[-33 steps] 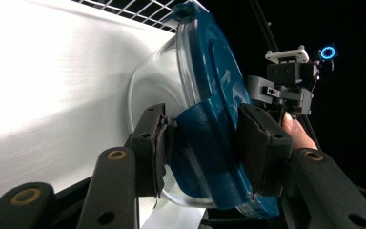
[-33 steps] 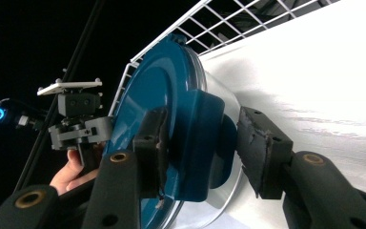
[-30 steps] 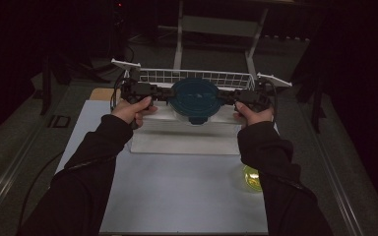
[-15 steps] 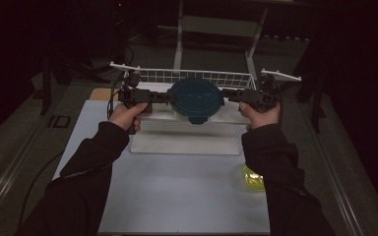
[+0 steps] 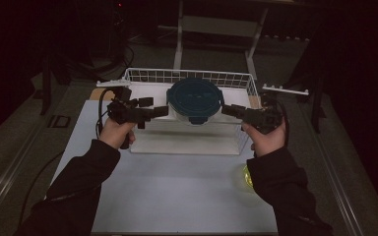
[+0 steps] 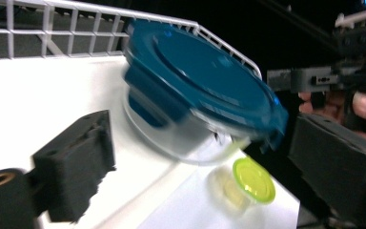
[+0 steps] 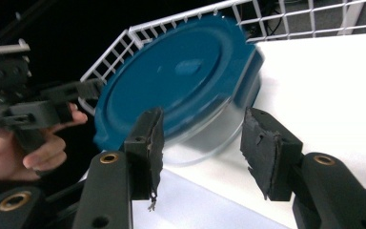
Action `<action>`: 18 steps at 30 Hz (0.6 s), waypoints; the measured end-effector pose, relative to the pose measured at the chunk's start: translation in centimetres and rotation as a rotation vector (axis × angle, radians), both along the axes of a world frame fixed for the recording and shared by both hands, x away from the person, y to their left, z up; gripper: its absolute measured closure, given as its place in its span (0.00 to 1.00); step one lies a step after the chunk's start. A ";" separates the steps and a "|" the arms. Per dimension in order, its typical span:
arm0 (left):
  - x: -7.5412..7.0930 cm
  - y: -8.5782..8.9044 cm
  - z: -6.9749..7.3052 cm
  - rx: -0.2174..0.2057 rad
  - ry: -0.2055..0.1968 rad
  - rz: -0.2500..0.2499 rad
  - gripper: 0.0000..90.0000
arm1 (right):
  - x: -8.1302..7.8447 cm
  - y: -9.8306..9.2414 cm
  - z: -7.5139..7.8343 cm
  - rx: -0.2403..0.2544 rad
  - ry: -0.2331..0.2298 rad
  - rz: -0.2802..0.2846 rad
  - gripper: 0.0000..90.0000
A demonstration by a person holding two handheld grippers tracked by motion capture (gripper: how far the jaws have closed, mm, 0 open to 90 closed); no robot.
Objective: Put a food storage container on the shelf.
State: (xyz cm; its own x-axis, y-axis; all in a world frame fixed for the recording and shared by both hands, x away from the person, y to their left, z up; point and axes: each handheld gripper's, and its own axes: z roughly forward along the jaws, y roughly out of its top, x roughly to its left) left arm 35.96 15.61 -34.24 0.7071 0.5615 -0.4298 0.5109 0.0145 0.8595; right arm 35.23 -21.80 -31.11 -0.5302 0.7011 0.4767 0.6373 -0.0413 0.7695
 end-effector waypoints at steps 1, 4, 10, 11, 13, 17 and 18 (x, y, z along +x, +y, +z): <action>-1.0 -0.2 -0.3 0.017 -0.029 -0.010 0.03 | -0.5 0.1 -0.2 0.000 -0.008 0.009 0.56; -2.3 -0.2 -0.7 0.030 -0.070 -0.001 0.01 | -1.5 0.4 -0.7 0.011 -0.016 0.044 0.61; -4.2 -0.1 -1.7 0.049 -0.119 0.009 0.01 | -2.7 1.1 -1.5 0.026 -0.012 0.094 0.66; -5.3 -0.2 -2.4 0.071 -0.145 0.007 0.01 | -3.0 1.5 -1.8 0.015 -0.015 0.109 0.68; -6.3 -0.2 -3.3 0.071 -0.152 0.002 0.01 | -3.3 2.0 -2.1 0.006 -0.021 0.119 0.72; -7.8 -0.2 -4.7 0.090 -0.161 -0.004 0.01 | -3.5 2.8 -2.9 -0.001 -0.012 0.140 0.91; -8.4 -0.2 -5.2 0.108 -0.172 0.002 0.01 | -3.5 3.0 -3.0 -0.005 -0.009 0.148 0.94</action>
State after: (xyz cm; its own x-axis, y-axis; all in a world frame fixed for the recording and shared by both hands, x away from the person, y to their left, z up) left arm 27.58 15.40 -39.45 0.7639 0.5989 -0.2403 0.3566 -0.0814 0.9307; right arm 31.70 -18.81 -34.14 -0.6321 0.6174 0.4682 0.6292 0.0563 0.7752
